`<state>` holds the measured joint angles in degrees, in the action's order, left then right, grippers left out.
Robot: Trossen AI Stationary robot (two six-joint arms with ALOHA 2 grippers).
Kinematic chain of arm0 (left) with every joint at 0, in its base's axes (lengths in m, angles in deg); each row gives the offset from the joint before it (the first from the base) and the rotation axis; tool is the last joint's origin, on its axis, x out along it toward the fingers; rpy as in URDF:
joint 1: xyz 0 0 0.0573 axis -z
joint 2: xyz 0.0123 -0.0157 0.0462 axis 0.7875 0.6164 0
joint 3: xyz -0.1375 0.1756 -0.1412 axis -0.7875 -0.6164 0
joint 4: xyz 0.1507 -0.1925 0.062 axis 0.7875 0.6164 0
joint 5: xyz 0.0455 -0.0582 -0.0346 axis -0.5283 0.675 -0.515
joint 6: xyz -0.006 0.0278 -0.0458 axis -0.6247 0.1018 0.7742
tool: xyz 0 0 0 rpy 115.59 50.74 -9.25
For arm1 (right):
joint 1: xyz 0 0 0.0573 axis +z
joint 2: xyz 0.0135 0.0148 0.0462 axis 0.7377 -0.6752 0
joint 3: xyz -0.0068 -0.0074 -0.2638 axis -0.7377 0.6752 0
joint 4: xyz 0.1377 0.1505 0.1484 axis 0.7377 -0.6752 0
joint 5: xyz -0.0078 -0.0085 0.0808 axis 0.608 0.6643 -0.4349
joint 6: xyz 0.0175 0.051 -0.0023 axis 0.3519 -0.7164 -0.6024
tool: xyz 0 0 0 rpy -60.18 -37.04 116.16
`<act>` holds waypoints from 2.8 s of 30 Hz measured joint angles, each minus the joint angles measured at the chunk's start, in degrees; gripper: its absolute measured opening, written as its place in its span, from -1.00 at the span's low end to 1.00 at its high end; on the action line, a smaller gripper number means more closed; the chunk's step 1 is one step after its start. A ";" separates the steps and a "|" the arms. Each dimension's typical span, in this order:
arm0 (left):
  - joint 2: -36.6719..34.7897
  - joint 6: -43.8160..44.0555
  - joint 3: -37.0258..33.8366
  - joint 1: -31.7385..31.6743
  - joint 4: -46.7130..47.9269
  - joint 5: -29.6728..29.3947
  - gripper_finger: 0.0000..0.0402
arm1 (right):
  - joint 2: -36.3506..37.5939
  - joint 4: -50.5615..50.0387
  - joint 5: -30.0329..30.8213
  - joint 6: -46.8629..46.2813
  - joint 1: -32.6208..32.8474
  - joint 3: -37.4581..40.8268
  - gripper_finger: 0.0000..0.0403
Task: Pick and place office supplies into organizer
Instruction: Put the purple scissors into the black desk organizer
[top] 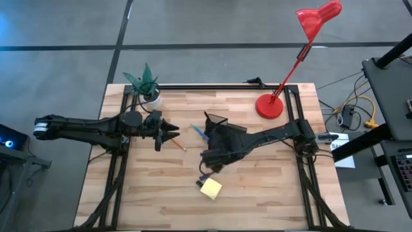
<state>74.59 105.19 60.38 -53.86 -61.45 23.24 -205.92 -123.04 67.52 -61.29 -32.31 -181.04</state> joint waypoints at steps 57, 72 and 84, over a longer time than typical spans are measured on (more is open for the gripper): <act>-4.00 14.72 2.70 0.04 38.69 2.16 -0.32 | -19.40 170.94 46.98 -26.56 5.55 25.90 -0.93; -3.18 7.53 1.97 0.04 45.67 1.54 -0.32 | -17.86 170.94 58.46 -20.64 5.18 25.77 -0.93; -0.43 4.35 1.79 0.04 45.07 0.03 -0.32 | -18.58 170.96 59.73 -20.12 4.49 26.13 -0.93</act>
<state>74.16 109.54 62.16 -53.82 -16.38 23.26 -224.50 47.92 127.25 -81.42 -27.82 -154.91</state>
